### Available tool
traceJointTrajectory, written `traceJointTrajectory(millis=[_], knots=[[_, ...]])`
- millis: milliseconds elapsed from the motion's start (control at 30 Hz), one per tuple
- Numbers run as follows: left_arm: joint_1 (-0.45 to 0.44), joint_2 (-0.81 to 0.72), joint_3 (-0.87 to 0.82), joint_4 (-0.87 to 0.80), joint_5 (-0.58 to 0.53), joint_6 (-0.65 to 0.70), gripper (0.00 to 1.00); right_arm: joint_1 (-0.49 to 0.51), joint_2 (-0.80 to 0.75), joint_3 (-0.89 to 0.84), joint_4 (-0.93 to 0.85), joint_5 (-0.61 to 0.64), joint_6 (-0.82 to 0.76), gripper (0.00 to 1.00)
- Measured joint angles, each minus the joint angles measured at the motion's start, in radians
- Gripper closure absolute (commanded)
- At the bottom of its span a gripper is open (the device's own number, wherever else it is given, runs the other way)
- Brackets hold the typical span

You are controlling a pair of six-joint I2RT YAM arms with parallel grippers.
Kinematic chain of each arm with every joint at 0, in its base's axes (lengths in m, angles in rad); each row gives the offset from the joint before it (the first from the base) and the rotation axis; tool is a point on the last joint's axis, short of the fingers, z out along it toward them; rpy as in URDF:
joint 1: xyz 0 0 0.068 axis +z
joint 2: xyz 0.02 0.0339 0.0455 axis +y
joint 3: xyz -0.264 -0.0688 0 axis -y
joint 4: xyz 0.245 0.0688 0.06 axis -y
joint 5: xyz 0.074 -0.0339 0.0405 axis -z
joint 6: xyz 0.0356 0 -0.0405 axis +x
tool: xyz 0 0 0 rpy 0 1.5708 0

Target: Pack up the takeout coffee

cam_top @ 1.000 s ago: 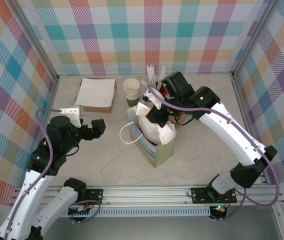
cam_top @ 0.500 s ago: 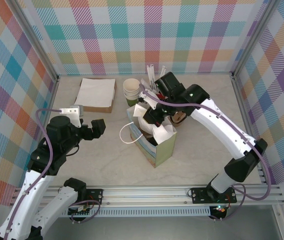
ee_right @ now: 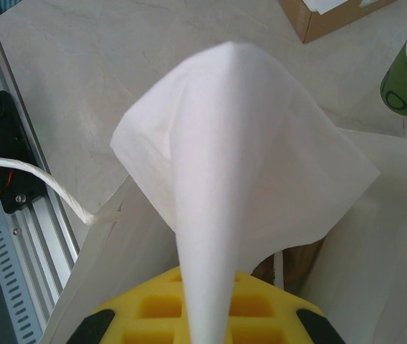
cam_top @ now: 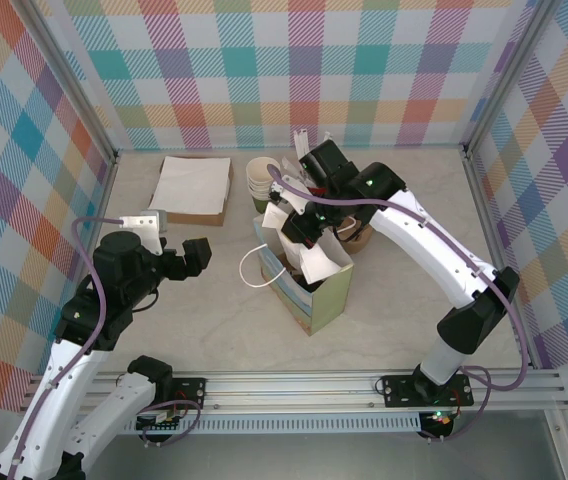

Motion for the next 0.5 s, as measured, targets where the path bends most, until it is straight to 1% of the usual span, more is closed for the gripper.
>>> traceJointTrajectory(millis=[500], knots=[[0.0, 0.0, 0.0, 0.0, 0.0, -0.003, 0.0, 0.0, 0.024, -0.036, 0.003, 0.026, -0.01, 0.99]])
